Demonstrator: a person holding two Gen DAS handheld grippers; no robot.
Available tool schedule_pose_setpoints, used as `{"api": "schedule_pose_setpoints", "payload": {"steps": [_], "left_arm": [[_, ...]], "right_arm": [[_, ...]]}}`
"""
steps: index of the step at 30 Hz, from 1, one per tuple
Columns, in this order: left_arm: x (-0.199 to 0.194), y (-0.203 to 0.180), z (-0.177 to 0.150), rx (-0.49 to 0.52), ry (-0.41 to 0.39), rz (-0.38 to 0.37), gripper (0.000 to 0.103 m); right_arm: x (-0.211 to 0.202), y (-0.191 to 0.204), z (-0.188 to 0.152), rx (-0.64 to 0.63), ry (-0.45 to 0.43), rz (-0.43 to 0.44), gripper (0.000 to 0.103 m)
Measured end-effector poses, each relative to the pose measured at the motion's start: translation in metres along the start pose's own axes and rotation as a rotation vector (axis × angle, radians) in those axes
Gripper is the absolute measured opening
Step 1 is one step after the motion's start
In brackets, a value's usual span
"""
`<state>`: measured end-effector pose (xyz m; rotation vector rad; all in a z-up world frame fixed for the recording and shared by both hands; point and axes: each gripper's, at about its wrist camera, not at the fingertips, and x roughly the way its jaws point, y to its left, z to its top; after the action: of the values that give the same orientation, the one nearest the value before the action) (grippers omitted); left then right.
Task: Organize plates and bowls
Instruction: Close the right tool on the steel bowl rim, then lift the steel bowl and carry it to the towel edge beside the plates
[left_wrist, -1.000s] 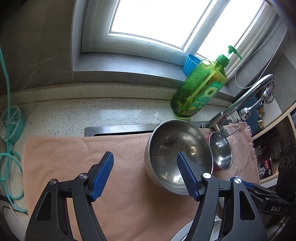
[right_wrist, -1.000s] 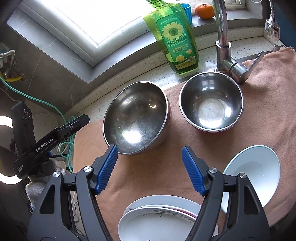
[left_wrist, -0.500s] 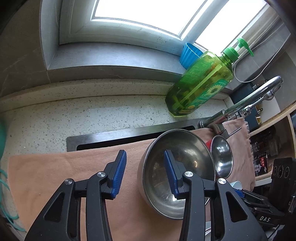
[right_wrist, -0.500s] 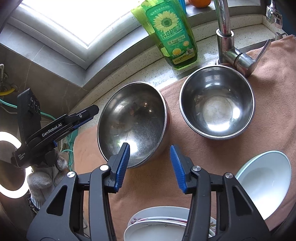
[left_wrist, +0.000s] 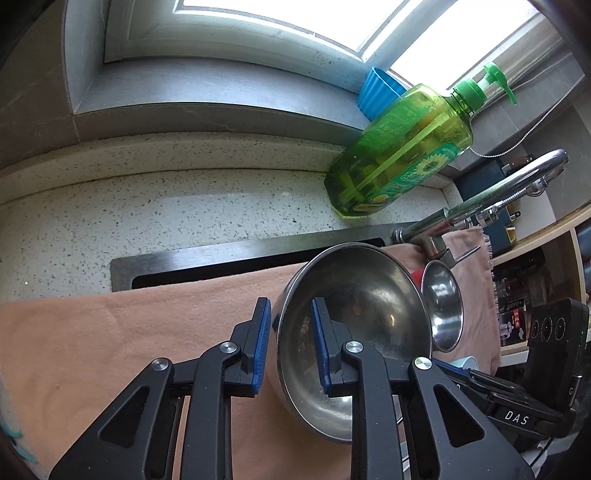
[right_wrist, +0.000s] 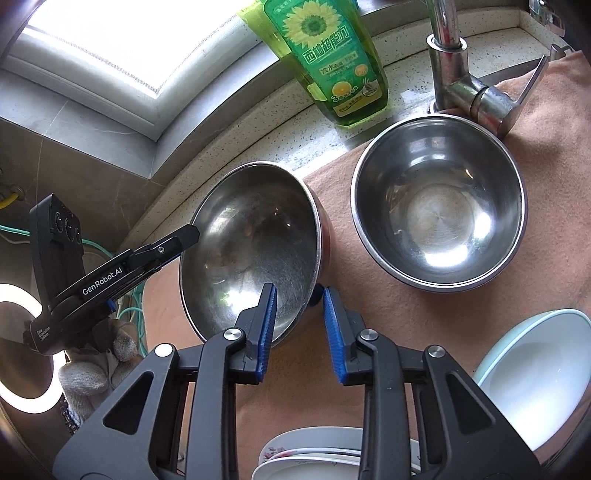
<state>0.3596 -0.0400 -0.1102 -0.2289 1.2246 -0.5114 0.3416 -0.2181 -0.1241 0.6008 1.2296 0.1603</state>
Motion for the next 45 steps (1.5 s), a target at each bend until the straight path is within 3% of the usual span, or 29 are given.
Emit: {"api": "schedule_pose_setpoints", "payload": {"steps": [6,22,34,45], "left_arm": [[0.003,0.003,0.000,-0.002,0.002,0.009,0.012],[0.000,0.006,-0.009,-0.013,-0.002,0.022,0.009],[-0.032,0.013,-0.029,-0.055,-0.054,0.052,0.009],[-0.070,0.017,-0.071,-0.121,-0.124,0.092,0.009]], "right_arm": [[0.003,-0.003,-0.001,0.004,0.002,-0.015,0.018],[0.001,-0.001,0.000,-0.027,0.005,-0.024,0.017],[-0.003,0.017,-0.009,-0.093,0.029,0.015,0.017],[-0.013,0.040,-0.036,-0.198,0.068,0.059,0.017]]}}
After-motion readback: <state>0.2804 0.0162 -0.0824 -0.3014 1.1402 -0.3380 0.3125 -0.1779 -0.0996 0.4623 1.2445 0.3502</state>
